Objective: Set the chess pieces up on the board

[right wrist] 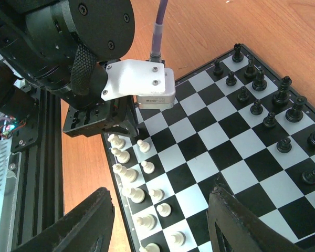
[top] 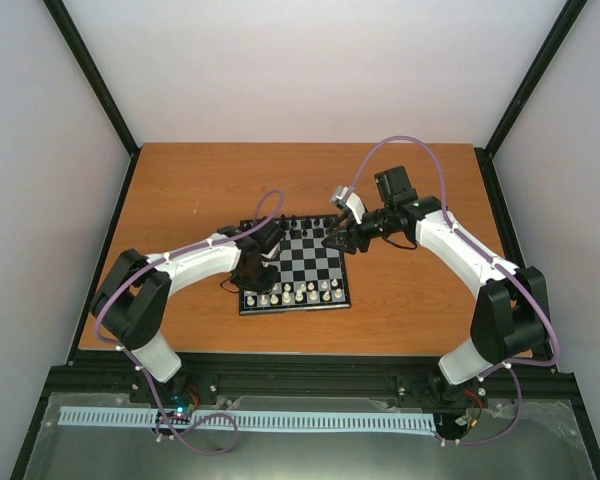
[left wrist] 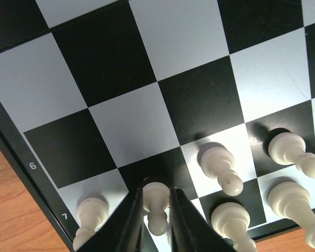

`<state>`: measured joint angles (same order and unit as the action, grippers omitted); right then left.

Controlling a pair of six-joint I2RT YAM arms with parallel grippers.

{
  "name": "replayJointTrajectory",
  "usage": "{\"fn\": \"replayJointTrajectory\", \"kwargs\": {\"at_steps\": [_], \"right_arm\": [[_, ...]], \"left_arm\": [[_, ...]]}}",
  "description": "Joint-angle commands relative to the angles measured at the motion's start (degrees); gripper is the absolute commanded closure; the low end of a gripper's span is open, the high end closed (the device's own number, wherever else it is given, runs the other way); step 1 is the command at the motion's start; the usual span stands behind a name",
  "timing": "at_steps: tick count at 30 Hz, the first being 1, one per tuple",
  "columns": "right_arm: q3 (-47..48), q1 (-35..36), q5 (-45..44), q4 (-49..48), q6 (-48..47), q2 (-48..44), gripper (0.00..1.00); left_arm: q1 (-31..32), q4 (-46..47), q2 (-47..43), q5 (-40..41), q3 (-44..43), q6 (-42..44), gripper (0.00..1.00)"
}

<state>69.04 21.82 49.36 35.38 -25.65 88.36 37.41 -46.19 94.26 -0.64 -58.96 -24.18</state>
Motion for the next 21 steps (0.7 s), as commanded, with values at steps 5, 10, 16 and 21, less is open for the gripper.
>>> {"fn": "replayJointTrajectory", "kwargs": {"at_steps": [5, 10, 16, 21], "right_arm": [[0.77, -0.47, 0.96, 0.94, -0.72, 0.52, 0.51], [2.05, -1.0, -0.85, 1.98, -1.07, -0.67, 0.5], [3.16, -5.42, -6.18, 0.0, 3.69, -5.11, 0.49], [1.92, -14.6, -13.17, -5.04, 12.62, -11.0, 0.03]], "left_arm": [[0.38, -0.16, -0.91, 0.09, -0.9, 0.19, 0.75], [0.38, -1.31, -3.91, 1.24, -2.37, 0.3, 0.72], [0.38, -4.57, -10.48, 5.88, -7.67, 4.69, 0.65], [0.29, -3.57, -18.08, 15.48, -10.0, 10.19, 0.45]]}}
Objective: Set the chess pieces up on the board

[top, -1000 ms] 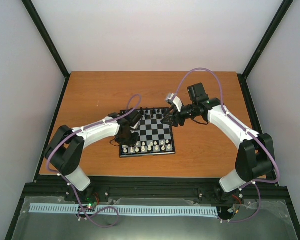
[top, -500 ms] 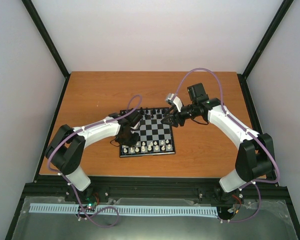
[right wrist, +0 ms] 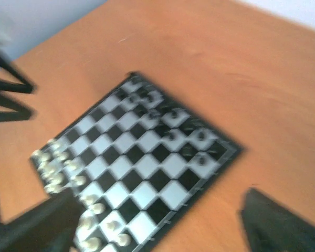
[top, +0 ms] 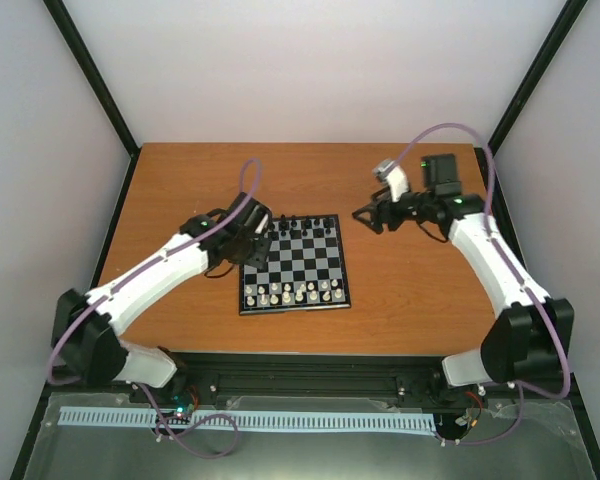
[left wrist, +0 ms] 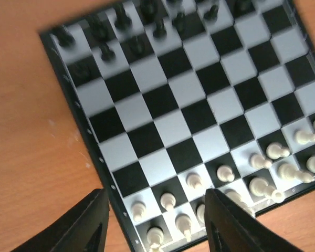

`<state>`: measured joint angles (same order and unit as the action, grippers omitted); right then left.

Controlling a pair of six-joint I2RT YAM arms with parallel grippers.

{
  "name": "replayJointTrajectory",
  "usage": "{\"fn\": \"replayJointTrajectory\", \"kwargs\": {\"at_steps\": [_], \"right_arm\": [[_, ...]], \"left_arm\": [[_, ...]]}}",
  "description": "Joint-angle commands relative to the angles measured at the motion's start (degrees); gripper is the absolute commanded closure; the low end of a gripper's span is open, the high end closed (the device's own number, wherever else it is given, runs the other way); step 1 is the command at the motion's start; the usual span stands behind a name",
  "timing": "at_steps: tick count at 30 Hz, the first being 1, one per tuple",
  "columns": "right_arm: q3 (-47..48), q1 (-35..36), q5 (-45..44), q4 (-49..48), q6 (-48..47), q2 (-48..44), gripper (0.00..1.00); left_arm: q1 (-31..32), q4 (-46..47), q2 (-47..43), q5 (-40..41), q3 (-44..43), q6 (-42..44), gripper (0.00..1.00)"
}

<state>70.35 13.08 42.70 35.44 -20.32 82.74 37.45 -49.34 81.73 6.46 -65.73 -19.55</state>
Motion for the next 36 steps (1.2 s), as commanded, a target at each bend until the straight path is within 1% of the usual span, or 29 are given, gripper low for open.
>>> {"fn": "replayJointTrajectory", "kwargs": {"at_steps": [1, 4, 7, 9, 11, 13, 15, 19, 21, 23, 24, 27, 31, 33, 36], "right_arm": [[-0.25, -7.36, -8.85, -6.27, 8.65, -6.96, 0.0], [-3.76, -9.7, -16.72, -9.49, 10.56, -11.84, 0.0], [-8.37, -9.91, -21.16, -12.45, 9.3, -16.65, 0.0], [-12.03, -9.92, -26.11, -15.88, 11.65, -21.08, 0.0], [-14.73, -9.91, -30.79, -16.85, 13.88, -24.77, 0.0], [-17.08, -9.91, -33.35, -17.54, 14.6, -28.44, 0.0], [-18.86, -9.92, -34.54, -17.71, 14.96, -31.42, 0.0], [-21.83, -9.92, -35.32, -19.12, 15.93, -35.76, 0.0], [-25.06, -9.99, -35.41, -21.38, 16.58, -37.99, 0.0], [-28.71, -10.08, -35.34, -23.17, 17.34, -40.43, 0.0], [-30.31, -10.09, -35.02, -23.56, 17.46, -41.89, 0.0], [-32.57, -10.66, -31.57, -23.86, 17.89, -47.15, 0.0], [-34.66, -12.44, -26.06, -25.14, 20.3, -51.77, 0.0], [-34.62, -12.99, -25.78, -25.03, 22.04, -51.57, 0.0], [-32.56, -13.17, -29.73, -23.12, 25.13, -47.39, 0.0]], "left_arm": [[0.18, 0.58, -7.3, 10.45, -3.18, 6.23, 0.39], [-0.25, 3.27, -11.29, 17.32, -2.97, 4.9, 0.17], [-1.0, 6.81, -15.38, 19.24, -1.07, 3.23, 0.01], [-1.36, 10.11, -18.7, 21.39, 1.79, 2.3, 0.0], [-1.5, 13.75, -22.22, 24.09, 4.75, 2.22, 0.0], [-1.59, 17.23, -25.09, 26.4, 7.18, 2.91, 0.0], [-1.6, 18.5, -26.38, 28.2, 7.69, 3.31, 0.0], [-1.64, 14.1, -24.78, 30.59, 4.74, 2.61, 0.0], [-1.68, 13.55, -24.44, 30.67, 5.31, 2.08, 0.0], [-1.68, 16.4, -25.77, 30.79, 8.54, 3.0, 0.0], [-1.68, 18.44, -27.75, 30.39, 11.49, 3.33, 0.0], [-1.68, 24.73, -33.39, 28.72, 16.56, 4.4, 0.0], [-1.69, 26.61, -36.35, 29.31, 18.47, 6.04, 0.0], [-1.7, 26.33, -36.16, 29.69, 18.56, 5.87, 0.0], [-1.73, 26.06, -35.57, 30.56, 18.65, 6.13, 0.0]]}}
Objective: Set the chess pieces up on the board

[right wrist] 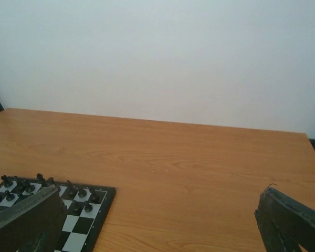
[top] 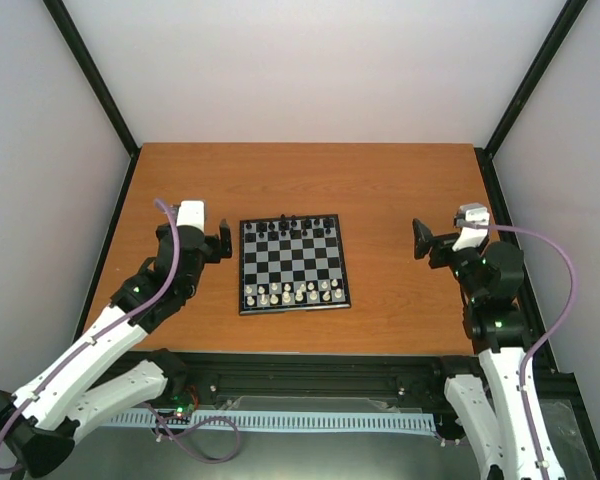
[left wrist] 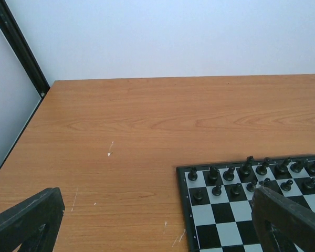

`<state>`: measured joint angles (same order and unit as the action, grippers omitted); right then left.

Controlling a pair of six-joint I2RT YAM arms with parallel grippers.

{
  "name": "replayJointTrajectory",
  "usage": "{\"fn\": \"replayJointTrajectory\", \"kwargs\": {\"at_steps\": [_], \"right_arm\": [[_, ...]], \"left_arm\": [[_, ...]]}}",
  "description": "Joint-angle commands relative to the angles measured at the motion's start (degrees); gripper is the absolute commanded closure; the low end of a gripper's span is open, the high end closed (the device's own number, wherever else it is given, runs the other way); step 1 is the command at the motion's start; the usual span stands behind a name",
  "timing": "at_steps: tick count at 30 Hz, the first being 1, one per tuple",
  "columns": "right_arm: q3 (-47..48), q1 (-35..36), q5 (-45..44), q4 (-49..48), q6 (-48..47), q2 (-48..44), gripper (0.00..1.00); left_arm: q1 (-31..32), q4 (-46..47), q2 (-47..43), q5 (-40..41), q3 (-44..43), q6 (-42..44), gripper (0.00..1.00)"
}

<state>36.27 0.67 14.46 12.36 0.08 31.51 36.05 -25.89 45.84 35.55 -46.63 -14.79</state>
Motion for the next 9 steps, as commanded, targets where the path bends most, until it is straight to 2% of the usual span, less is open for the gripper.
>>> {"fn": "replayJointTrajectory", "kwargs": {"at_steps": [1, 6, 9], "right_arm": [[2.27, -0.75, -3.06, 0.51, 5.41, 5.17, 0.0], [2.46, -0.76, -1.51, 1.04, 5.01, 6.89, 0.0], [4.02, -0.75, -3.42, 2.36, 4.84, 8.88, 0.0]], "left_arm": [[-0.29, 2.43, 0.3, 1.5, -0.58, 1.28, 0.0], [-0.28, 2.36, -0.22, 0.88, -0.3, 1.25, 0.0], [-0.28, 2.2, -0.23, 0.71, -0.38, 1.25, 0.0]]}}
